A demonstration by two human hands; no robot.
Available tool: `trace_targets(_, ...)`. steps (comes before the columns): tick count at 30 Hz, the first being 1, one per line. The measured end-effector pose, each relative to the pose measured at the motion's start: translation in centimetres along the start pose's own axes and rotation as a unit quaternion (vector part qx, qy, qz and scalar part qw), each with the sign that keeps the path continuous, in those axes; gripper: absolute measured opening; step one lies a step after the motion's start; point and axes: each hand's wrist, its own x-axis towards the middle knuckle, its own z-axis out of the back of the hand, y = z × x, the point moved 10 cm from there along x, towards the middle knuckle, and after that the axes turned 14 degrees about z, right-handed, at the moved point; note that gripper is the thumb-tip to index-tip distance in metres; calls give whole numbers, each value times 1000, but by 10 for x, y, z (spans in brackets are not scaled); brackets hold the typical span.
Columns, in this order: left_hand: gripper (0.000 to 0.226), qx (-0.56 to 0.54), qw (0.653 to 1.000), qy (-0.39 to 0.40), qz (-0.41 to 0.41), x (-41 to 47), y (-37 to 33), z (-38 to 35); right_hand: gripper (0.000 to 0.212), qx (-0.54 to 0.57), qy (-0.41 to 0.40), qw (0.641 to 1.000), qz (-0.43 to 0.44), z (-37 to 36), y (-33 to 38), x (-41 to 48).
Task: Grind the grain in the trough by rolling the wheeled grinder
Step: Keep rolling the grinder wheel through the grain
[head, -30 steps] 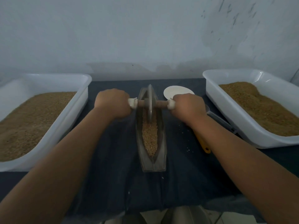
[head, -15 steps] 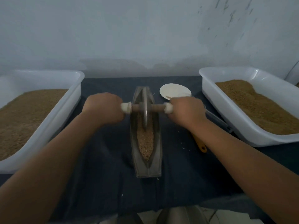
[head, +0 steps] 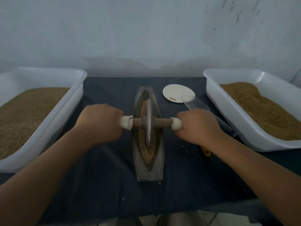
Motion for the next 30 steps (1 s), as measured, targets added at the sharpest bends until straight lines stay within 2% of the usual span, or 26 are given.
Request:
trace_targets(3, 27, -15, 999, 21, 46, 48, 1, -5, 40, -43, -11, 997, -63, -7, -23, 41)
trace_targets(7, 31, -25, 998, 13, 60, 76, -5, 6, 38, -9, 18, 993, -115, -23, -43, 65)
trace_targets(11, 24, -14, 999, 12, 37, 29, -1, 3, 44, -32, -3, 998, -54, -7, -18, 30)
trace_targets(14, 40, 7, 997, -75, -6, -27, -3, 15, 43, 3, -43, 999, -2, 12, 7, -5)
trace_targets(16, 50, 18, 994, -108, -2, -38, 0, 24, 44, 0, -45, 999, 4, 13, 13, -16)
trace_targets(19, 36, 10, 999, -52, 12, -9, 0, 5, 44, -35, -43, 998, -16, 9, 4, 0)
trace_targets(21, 34, -22, 998, -18, 54, 25, 3, -4, 37, -66, -41, 996, -37, 5, -7, 27)
trace_targets(24, 33, -45, 995, -15, 90, 60, 6, -9, 35, -76, -59, 993, -65, 9, -20, 62)
trace_targets(27, 33, -44, 995, -26, 87, 57, 6, -6, 34, -44, -13, 995, -86, 0, -25, 60)
trace_targets(30, 29, -39, 997, -9, 63, 20, 8, -10, 37, -76, -4, 996, -37, 5, -7, 30)
